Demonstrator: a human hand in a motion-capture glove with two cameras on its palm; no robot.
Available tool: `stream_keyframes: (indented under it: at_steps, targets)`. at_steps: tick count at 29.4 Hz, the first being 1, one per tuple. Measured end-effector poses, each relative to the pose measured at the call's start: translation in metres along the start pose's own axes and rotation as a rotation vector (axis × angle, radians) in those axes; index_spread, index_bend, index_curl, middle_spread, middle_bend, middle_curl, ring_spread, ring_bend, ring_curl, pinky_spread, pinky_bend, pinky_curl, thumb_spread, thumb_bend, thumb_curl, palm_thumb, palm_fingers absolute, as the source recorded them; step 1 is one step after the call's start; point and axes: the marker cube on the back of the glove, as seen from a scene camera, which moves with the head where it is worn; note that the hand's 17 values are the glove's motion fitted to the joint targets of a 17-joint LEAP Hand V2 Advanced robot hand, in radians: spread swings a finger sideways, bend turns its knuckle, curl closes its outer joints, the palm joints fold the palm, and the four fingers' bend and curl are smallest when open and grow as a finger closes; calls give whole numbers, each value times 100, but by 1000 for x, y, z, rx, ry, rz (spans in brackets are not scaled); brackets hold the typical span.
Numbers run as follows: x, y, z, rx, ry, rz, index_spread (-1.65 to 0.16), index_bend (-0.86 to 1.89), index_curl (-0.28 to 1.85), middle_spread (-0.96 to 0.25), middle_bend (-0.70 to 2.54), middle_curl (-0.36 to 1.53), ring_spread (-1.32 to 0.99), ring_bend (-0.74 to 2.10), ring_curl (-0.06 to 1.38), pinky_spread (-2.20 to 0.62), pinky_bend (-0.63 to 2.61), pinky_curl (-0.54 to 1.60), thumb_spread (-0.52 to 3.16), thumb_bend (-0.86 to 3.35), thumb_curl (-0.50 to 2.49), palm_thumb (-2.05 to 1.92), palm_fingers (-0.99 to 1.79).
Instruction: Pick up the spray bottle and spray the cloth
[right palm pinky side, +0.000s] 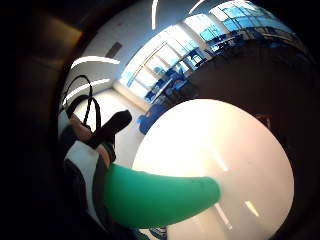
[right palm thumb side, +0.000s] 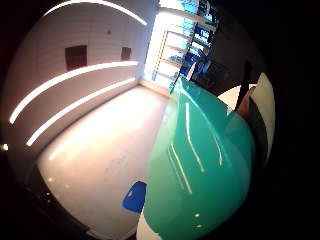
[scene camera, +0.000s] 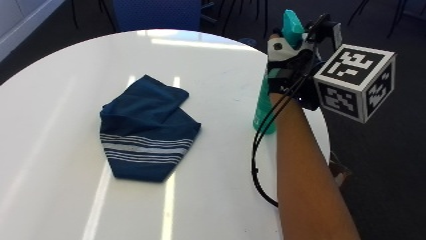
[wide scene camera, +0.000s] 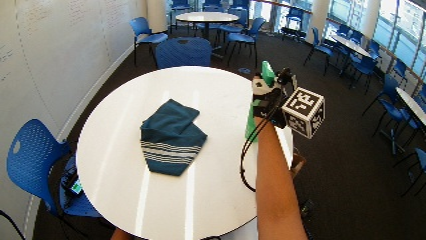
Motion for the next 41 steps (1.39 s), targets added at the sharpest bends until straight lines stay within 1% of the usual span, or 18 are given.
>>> stream_keyframes:
  at_steps: [5,9,14,21,24,29,33,36,41]
  targets:
    - [6,-2,2,-49,21,-19,-28,35,55,-19,48,50,-17,57,46,-20,43,39,38,-3,76,91,136]
    - [3,9,10,-78,77,-52,-28,36,55,-18,49,50,-17,57,46,-19,42,39,37,-3,77,91,136]
    - [-23,30,26,-140,113,-108,-28,37,56,-17,50,50,-17,57,46,-18,42,39,36,-3,78,90,136]
    - [-67,43,24,-238,97,-202,-28,37,56,-17,51,50,-17,58,46,-17,41,38,36,-3,79,90,136]
    - [-81,48,25,-317,95,-238,-28,38,56,-17,51,50,-17,58,46,-16,40,38,36,-3,80,90,135]
    - [-101,56,32,-500,150,-279,-28,39,57,-17,52,50,-18,58,46,-16,39,38,36,-3,81,90,136]
    - [-108,59,39,-575,199,-280,-28,39,57,-17,52,50,-18,59,46,-15,39,38,36,-3,81,90,136]
    - [-118,64,49,-674,276,-279,-28,39,57,-17,52,50,-18,59,46,-15,38,38,36,-3,82,90,136]
    - [-135,83,72,-893,466,-298,-28,39,57,-17,53,50,-17,59,46,-14,38,38,36,-3,82,89,136]
